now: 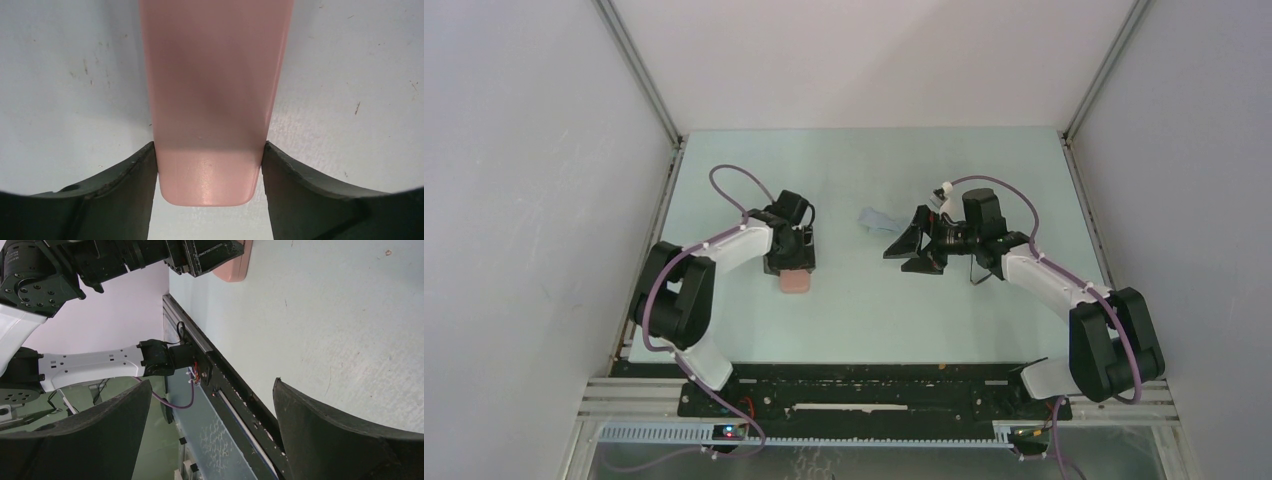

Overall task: Organize the sunglasses
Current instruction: Adjust the sunglasses case at the center of the board.

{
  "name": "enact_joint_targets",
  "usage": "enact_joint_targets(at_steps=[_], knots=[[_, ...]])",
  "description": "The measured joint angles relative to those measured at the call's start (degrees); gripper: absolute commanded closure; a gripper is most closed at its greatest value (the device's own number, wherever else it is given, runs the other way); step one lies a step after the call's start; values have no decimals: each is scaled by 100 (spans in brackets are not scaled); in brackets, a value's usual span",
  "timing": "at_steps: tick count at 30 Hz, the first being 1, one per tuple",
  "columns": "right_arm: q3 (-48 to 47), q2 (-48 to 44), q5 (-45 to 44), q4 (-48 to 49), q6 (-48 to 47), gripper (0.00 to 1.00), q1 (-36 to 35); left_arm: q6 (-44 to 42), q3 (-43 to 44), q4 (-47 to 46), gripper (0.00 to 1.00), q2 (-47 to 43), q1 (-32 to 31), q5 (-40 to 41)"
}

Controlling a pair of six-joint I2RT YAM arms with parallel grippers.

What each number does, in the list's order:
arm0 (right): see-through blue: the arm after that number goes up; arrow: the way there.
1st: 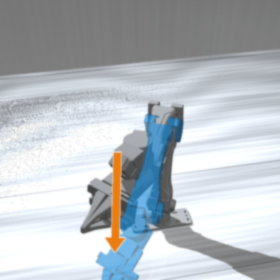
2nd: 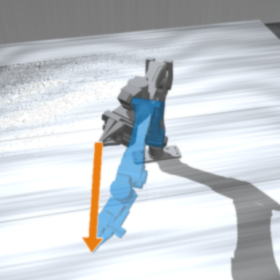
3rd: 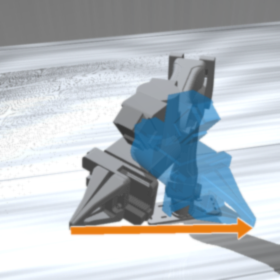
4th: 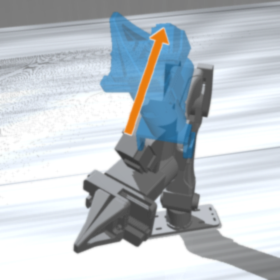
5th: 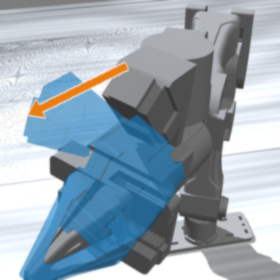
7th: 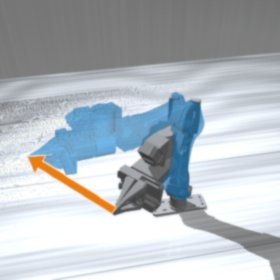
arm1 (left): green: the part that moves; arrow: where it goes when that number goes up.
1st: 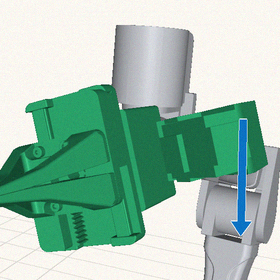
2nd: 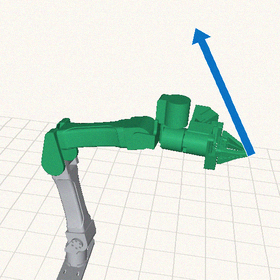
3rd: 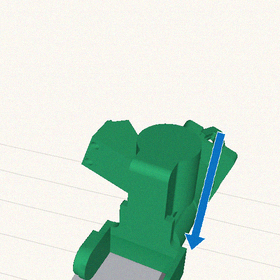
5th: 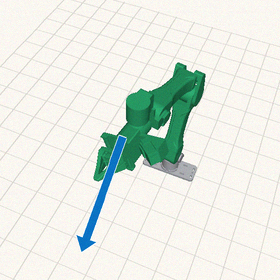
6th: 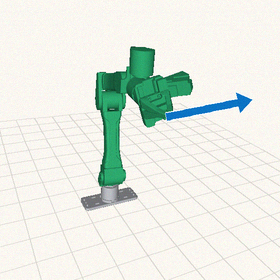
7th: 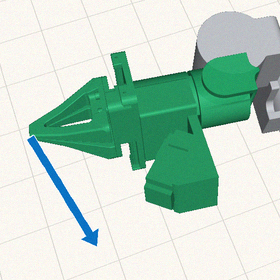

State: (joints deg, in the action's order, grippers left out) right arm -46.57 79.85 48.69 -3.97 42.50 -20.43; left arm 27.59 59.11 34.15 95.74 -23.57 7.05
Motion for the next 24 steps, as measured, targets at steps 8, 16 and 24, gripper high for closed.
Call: enact_joint_targets(at_steps=[8,16,24], knots=[[0,20,0,15,20,0,0,-11,35,-48,43,-50,-11,-671],[0,39,0,17,24,0,-4,155,35,-330,44,-492,-31,-1869],[0,63,-20,35,35,0,-22,304,35,-695,50,-813,-68,-2479]])
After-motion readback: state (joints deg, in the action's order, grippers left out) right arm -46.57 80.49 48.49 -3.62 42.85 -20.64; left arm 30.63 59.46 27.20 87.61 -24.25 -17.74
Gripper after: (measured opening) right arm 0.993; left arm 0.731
